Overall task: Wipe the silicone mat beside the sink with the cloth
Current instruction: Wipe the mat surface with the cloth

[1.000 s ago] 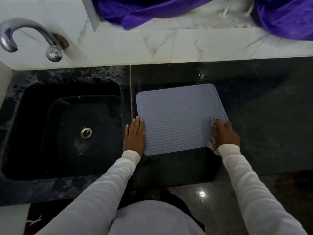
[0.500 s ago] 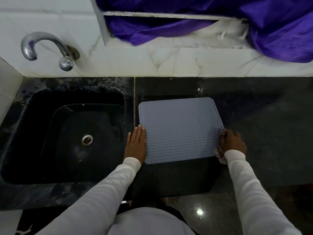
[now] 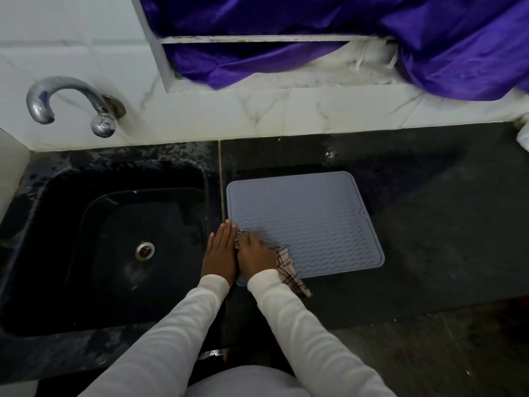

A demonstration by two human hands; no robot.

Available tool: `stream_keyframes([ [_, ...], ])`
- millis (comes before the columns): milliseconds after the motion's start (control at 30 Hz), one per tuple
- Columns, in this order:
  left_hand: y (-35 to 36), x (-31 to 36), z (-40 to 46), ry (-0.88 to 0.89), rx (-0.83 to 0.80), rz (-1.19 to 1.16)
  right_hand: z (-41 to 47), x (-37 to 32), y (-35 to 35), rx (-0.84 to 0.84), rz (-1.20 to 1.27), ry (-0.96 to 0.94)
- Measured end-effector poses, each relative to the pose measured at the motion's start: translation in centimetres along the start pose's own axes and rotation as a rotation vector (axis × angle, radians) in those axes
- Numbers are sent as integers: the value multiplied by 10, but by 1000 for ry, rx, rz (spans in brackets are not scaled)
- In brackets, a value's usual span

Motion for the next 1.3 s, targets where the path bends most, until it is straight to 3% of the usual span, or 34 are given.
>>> stream_keyframes([
  [300, -1, -1, -1, 5, 28, 54, -17, 76, -5, 95, -97, 47],
  [667, -3, -2, -2, 18, 39, 28, -63, 226, -53, 116, -120, 362],
  [800, -4, -1, -4, 11, 53, 10, -80, 275, -64, 248, -117, 554],
  [1300, -2, 1, -2, 25, 47, -25, -80, 270, -68, 253, -100, 573],
])
Point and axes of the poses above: each hand's wrist, its own z-axis towards the middle knuckle, its own y-axis out of the palm, x = y × z, the point moved 1 cm from there along z, towards the middle knuckle, and after that the axes turned 13 degrees about -y, right-handed, at the moved point
